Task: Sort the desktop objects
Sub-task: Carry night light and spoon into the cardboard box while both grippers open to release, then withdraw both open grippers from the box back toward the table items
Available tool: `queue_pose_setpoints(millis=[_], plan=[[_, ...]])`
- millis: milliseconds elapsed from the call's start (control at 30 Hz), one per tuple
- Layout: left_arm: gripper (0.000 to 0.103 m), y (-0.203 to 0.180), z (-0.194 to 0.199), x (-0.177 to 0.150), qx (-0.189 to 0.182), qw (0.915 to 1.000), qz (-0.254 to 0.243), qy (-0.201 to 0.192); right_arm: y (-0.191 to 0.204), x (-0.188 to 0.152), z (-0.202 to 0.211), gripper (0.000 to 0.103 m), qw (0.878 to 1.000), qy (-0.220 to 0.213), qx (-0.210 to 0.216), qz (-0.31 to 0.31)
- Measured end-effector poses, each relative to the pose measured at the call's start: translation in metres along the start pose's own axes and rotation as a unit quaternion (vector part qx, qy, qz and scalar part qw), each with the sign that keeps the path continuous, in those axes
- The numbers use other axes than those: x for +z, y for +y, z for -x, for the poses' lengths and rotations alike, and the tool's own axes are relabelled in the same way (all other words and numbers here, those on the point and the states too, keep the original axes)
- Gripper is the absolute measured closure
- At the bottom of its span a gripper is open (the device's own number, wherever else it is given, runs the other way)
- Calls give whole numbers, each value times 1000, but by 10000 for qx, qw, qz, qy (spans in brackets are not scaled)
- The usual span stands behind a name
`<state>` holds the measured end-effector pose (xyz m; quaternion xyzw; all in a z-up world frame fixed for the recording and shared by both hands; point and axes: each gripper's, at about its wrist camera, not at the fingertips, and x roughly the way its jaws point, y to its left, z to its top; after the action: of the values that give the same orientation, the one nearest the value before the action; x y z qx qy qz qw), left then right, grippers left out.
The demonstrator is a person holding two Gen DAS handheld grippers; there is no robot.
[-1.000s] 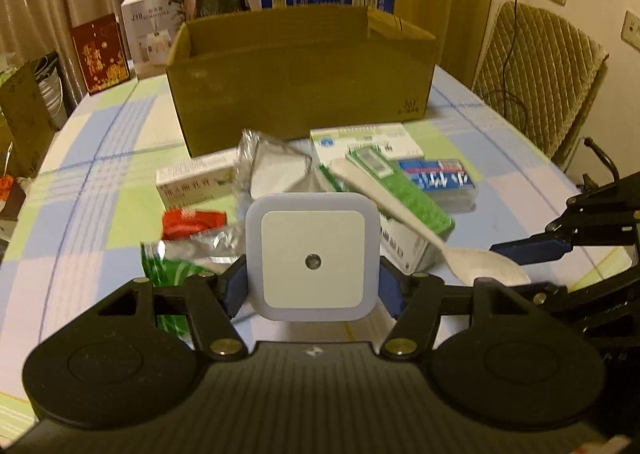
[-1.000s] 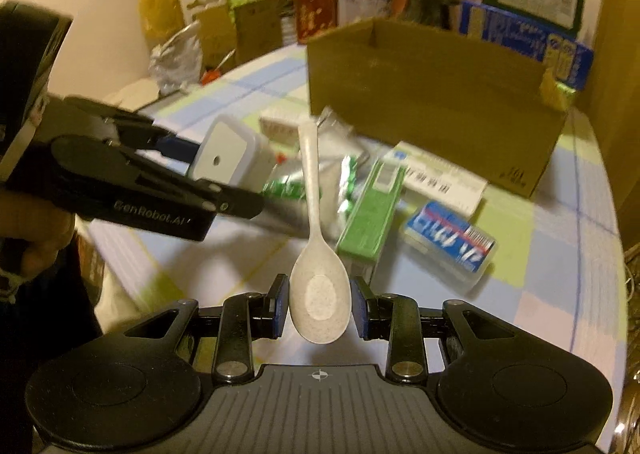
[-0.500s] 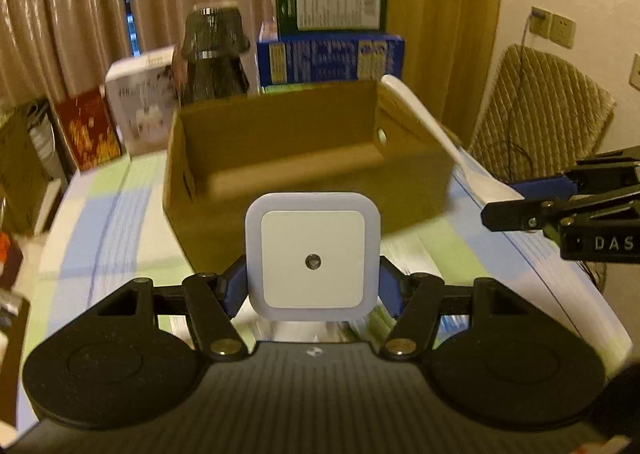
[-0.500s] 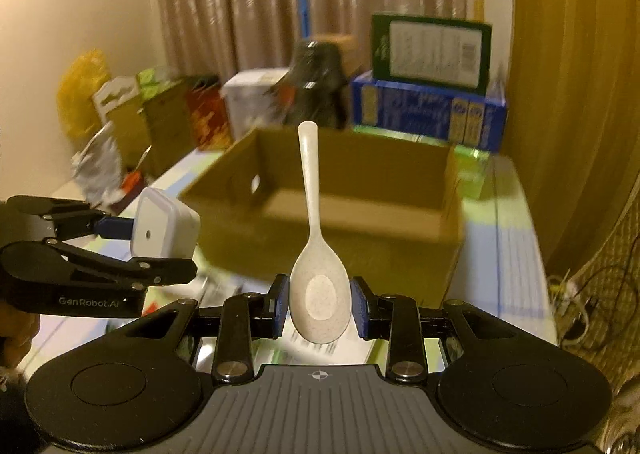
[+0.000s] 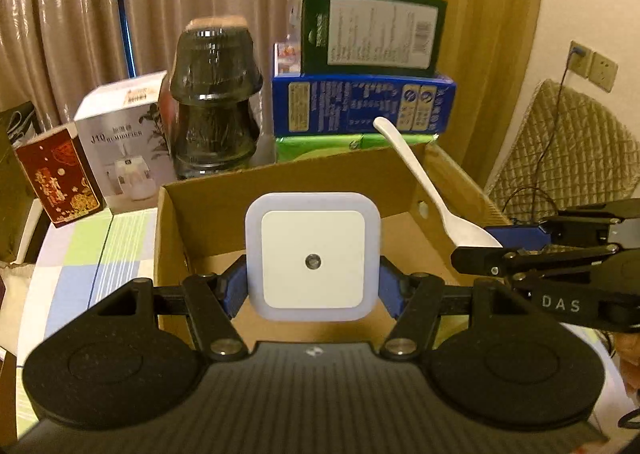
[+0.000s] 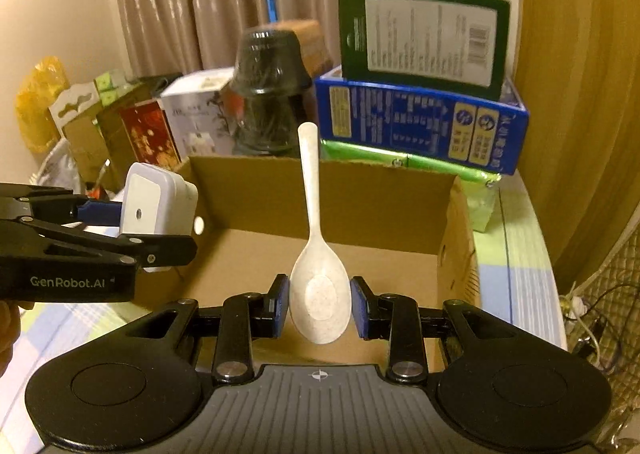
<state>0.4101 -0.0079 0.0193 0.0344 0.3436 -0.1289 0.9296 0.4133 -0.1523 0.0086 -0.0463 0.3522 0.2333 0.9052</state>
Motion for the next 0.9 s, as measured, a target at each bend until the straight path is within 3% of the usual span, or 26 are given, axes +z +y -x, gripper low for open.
queue_pose_setpoints(millis=[167, 233, 333, 567, 733, 900], plan=[[42, 6, -29, -3, 30, 9999, -29, 120, -8, -3, -23, 72, 9999, 4, 44, -127], [41, 7, -38, -4, 81, 9999, -31, 130, -10, -6, -28, 49, 9998, 23, -39, -184], [41, 12, -40, -6, 83, 9998, 76, 160, -13, -12, -18, 46, 9995, -150, -51, -289], [41, 26, -6, -24, 93, 9996, 248, 80, -6, -26, 30, 41, 9974, -482, -130, -512], [35, 28, 36, -39, 183, 9995, 241, -51, 15, -43, 77, 24, 9958, -665, -27, -621], [28, 28, 84, -62, 295, 9993, 239, -73, 44, -76, 125, 14, 9946, -770, 49, -696]])
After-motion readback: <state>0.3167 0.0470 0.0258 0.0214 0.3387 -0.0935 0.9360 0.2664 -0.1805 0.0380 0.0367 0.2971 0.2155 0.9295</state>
